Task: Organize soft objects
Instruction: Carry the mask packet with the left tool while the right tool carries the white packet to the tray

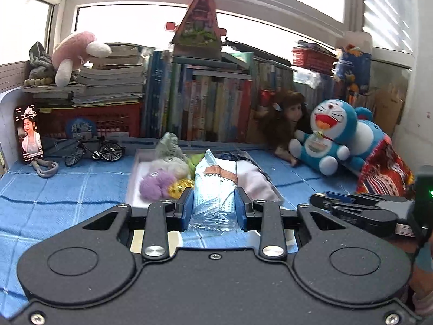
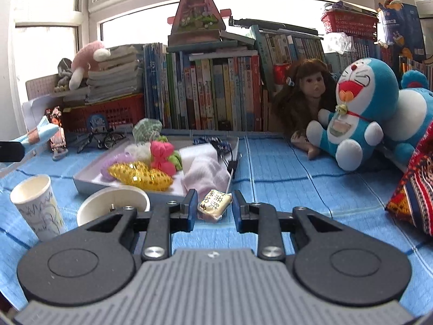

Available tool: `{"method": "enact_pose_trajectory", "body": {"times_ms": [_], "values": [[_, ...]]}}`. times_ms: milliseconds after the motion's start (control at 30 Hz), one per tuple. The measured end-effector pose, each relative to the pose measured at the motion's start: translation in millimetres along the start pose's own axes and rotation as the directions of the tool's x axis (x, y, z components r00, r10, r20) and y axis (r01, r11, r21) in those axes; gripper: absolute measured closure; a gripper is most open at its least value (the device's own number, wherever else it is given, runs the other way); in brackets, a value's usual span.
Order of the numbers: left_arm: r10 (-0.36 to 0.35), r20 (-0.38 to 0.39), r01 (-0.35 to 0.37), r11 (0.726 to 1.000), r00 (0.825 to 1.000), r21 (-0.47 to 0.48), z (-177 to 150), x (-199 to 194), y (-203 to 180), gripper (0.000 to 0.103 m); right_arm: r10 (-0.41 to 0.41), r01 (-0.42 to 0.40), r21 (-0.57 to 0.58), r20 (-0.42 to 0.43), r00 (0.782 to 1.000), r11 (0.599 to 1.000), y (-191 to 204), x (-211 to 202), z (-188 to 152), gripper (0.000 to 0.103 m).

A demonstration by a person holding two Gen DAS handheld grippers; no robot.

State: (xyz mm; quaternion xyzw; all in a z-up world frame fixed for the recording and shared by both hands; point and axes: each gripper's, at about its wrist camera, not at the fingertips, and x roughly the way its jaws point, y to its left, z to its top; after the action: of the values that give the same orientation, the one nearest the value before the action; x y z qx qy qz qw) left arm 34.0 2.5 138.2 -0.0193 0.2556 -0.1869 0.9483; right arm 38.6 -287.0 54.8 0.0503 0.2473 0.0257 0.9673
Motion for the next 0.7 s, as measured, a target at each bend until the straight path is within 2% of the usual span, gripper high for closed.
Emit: {"method": "enact_pose_trajectory", "body": {"times_ms": [133,233,367,433,700], "values": [[0.015,-0.066,-0.017,0.999,0.998,-0.031,25,23,21,0.072,0.048,-0.047,0.052,-0.02,0.999,0.998,-5,10,20,0.071],[0.0,-0.162,-0.013,0.997,0.987,-0.08,39,51,38,0.072,0.085,-0.081,0.077,-0.056,0.995,0.994,-5,25,32,0.071],[-0.043,-0.289,-0.011,0.983,0.956,-0.182,55,92,64,0.072,0.14,-0.129,0.096,-0.122,0.983,0.987,-5,52,49,0.071],[-0.041,-0.324,-0.03,0.977,0.945,-0.211,61,111,75,0.072,0.169,-0.151,0.124,-0.158,0.973,0.981,-5,67,56,0.071],[-0.034,-0.453,-0.086,0.966,0.891,-0.243,62,183,98,0.072,0.231,-0.197,0.142,-0.279,0.932,0.97,8,124,65,0.071]]}}
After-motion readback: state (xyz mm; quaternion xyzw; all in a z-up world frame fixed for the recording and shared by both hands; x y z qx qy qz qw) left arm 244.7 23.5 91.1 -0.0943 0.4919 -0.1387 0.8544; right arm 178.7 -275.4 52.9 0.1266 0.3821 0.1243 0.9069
